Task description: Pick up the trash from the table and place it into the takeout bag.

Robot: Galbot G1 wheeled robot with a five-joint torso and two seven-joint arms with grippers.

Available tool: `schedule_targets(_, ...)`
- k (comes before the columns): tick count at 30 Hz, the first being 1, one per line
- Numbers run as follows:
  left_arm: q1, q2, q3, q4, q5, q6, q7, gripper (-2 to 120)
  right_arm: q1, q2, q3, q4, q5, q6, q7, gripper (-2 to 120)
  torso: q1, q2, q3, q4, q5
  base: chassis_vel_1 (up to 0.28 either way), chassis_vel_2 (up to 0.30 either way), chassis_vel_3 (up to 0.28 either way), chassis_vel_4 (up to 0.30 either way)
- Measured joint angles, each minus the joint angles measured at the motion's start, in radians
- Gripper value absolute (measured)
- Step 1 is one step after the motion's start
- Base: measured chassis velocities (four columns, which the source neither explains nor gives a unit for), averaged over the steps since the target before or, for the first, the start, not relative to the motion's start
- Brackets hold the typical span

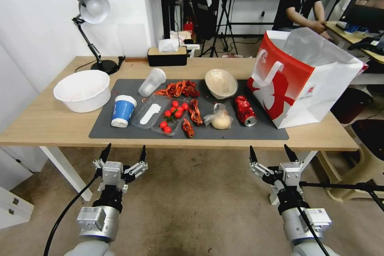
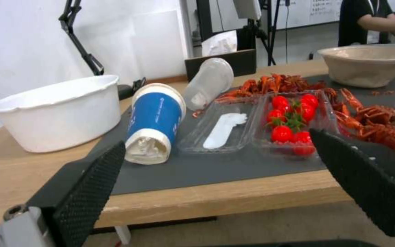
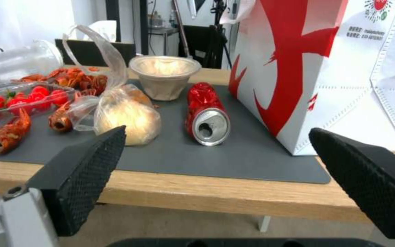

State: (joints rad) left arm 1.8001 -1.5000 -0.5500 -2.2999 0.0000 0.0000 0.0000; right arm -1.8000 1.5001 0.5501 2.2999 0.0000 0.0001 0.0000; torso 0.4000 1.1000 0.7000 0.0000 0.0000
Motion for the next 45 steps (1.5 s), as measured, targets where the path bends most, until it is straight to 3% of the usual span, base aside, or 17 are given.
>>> schedule_targets(19,-0.002,-0.002,0.004,0.004,0.001,0.0,-0.007,100,0.005,0.008,-0.016,-0.008,0.002,-0.018,-0.014,100,0.0,0.0,0.0,0.0,-0.0004,0.0,0.0,0.0,0.0)
schedule_targets(22,-0.007,-0.009,0.015,0.015,0.006,-0.002,-0.029,100,0.025,0.045,-0.083,-0.048,0.011,-0.089,-0.077,100,0.0,0.0,0.0,0.0002,0.0013,0.0,0.0,0.0,0.0)
schedule_targets(25,-0.021,-0.029,0.043,0.044,0.022,-0.006,-0.078,100,0.032,0.057,-0.1,-0.057,0.015,-0.099,-0.094,100,0.0,0.0,0.0,0.0003,-0.0006,0.0,0.0,0.0,0.0)
schedule_targets(29,-0.065,-0.094,0.133,0.138,0.079,-0.029,-0.231,100,0.031,0.06,-0.101,-0.058,0.016,-0.083,-0.097,100,0.0,0.0,0.0,-0.0001,-0.0001,0.0,0.0,0.0,0.0)
schedule_targets(45,-0.067,-0.108,0.149,0.165,0.096,-0.065,-0.255,100,0.029,0.066,-0.101,-0.056,0.012,-0.055,-0.098,100,0.0,0.0,0.0,0.0,0.0001,0.0,0.0,0.0,0.0)
